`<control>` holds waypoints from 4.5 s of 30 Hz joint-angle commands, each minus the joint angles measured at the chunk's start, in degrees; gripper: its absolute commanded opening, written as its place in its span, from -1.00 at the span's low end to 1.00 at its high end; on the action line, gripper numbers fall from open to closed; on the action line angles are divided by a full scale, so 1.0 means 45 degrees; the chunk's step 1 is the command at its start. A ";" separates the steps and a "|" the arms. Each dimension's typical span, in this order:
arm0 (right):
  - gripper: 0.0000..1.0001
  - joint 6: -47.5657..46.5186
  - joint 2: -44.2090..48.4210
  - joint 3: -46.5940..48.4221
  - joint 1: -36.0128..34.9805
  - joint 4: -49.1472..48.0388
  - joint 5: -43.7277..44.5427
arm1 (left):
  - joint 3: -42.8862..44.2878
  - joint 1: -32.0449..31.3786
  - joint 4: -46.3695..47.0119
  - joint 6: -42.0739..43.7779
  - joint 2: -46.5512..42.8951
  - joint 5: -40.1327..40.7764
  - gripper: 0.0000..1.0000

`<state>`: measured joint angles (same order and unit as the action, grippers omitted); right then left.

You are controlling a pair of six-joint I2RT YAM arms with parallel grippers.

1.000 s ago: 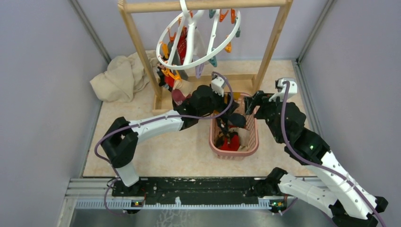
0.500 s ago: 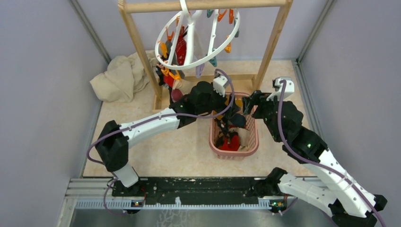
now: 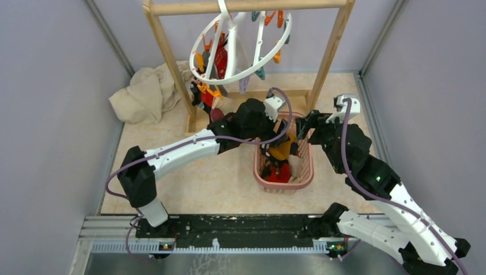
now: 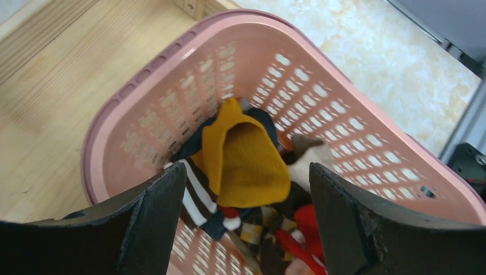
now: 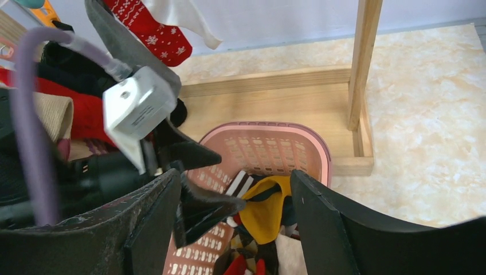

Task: Remove the socks clipped to the hanger
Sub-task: Place the sock in the bin, then remove the sock from the hanger.

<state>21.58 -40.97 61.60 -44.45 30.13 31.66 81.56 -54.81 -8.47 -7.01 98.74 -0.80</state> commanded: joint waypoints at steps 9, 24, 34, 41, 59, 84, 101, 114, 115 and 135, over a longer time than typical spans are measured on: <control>0.42 -0.0494 -0.0794 0.0602 0.0073 -0.0988 -0.0978 | -0.1984 -0.1811 -0.1174 -0.0814 -0.5647 0.1337 0.68; 0.29 -0.2383 -0.3093 0.0152 -0.0147 -0.4967 -0.7422 | -0.4575 -0.1605 -0.6427 -0.6067 -0.9763 0.9650 0.98; 0.35 -0.3121 -0.4936 0.0231 -0.1256 -0.7522 -0.7544 | -0.7734 0.1925 -0.5110 -0.6621 -1.1734 0.6696 0.98; 0.38 -0.3347 -0.5926 0.0996 -0.1801 -0.8160 -0.7447 | -0.8431 0.2029 -0.5752 -0.7355 -1.2132 0.6826 0.98; 0.50 -0.3914 -0.8620 0.2598 -0.2311 -0.7988 -0.4969 | -0.8683 0.2029 -0.5460 -0.7229 -1.2218 0.6420 0.98; -1.00 -0.3565 -0.7428 0.3625 -0.1312 -0.5841 -0.6347 | -0.9037 0.2036 -0.2076 -0.5164 -1.2626 0.4092 0.98; -1.00 -0.3924 -0.7057 0.5668 -0.0363 -0.2039 -0.8724 | -0.8707 0.2036 0.0508 -0.4224 -1.1250 0.2801 0.98; 0.42 -0.3412 -0.5652 0.2469 -0.0075 -0.4053 -0.7933 | -0.8244 0.2042 -0.0557 -0.4301 -1.1825 0.2909 0.98; 0.42 -0.3337 -0.5491 0.2046 -0.0015 -0.4400 -0.7902 | -0.8237 0.2035 -0.0635 -0.4303 -1.1886 0.2909 0.98; 0.33 -0.1828 -0.6464 -0.1187 0.0317 -1.1314 -1.2014 | -0.8229 0.2042 -0.2572 -0.5432 -1.3122 0.4598 0.98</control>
<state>11.22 -69.04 55.86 -43.33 -11.03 -15.68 43.24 -45.87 -17.54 -29.89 41.78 16.93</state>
